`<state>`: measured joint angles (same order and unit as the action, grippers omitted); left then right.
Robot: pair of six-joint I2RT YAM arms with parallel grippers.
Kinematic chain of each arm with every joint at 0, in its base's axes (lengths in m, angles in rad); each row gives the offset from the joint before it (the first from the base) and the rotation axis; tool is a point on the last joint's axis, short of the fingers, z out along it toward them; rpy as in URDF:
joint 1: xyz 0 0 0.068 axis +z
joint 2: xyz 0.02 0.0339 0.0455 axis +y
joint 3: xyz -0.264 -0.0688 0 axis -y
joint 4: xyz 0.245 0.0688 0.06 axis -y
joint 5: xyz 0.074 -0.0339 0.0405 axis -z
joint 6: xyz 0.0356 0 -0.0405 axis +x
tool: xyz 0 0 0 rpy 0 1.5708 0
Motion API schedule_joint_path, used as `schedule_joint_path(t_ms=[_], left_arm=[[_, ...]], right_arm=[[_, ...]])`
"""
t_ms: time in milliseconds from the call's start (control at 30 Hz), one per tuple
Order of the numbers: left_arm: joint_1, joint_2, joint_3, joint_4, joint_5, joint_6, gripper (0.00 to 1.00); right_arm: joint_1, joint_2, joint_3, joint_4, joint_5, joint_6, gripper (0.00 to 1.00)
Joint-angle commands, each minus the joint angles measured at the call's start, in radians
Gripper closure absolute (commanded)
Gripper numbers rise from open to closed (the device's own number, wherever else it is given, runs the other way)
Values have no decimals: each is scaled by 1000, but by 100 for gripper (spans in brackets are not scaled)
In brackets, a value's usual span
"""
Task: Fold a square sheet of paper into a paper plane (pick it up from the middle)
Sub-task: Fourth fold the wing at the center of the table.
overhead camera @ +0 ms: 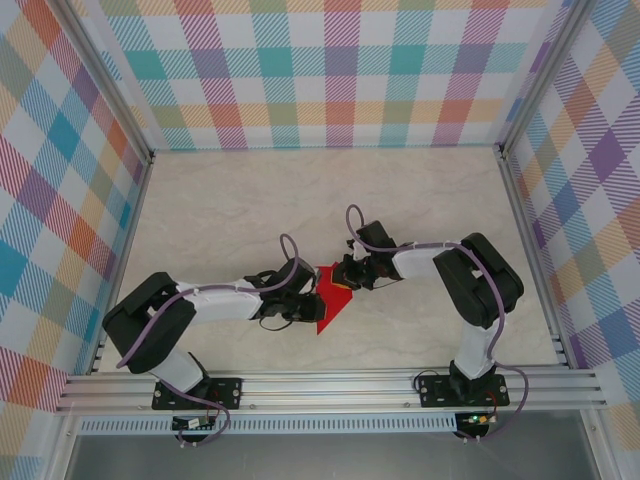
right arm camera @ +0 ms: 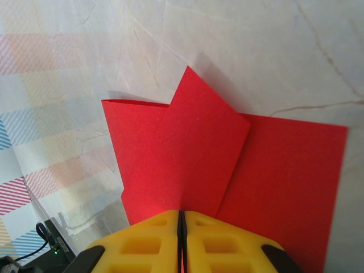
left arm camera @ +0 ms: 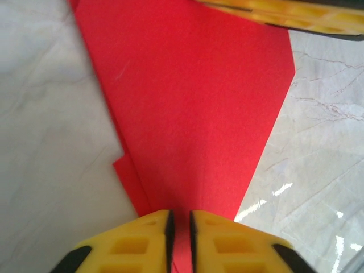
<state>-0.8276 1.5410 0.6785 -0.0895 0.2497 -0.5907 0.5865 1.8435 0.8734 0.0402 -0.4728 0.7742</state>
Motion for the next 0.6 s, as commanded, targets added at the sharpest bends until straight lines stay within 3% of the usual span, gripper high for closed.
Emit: schedule_joint_path(t_ms=[0, 200, 367, 567], left_arm=[[31, -108, 35, -114, 24, -65, 77], [106, -176, 44, 32, 115, -166, 73], [126, -57, 20, 224, 226, -242, 81], [128, 94, -23, 412, 273, -331, 85]], right_arm=[[-1, 38, -13, -48, 63, -2, 90], [-1, 55, -23, -20, 57, 21, 90], [-1, 68, -28, -13, 57, 29, 90], [0, 78, -33, -8, 63, 36, 90]])
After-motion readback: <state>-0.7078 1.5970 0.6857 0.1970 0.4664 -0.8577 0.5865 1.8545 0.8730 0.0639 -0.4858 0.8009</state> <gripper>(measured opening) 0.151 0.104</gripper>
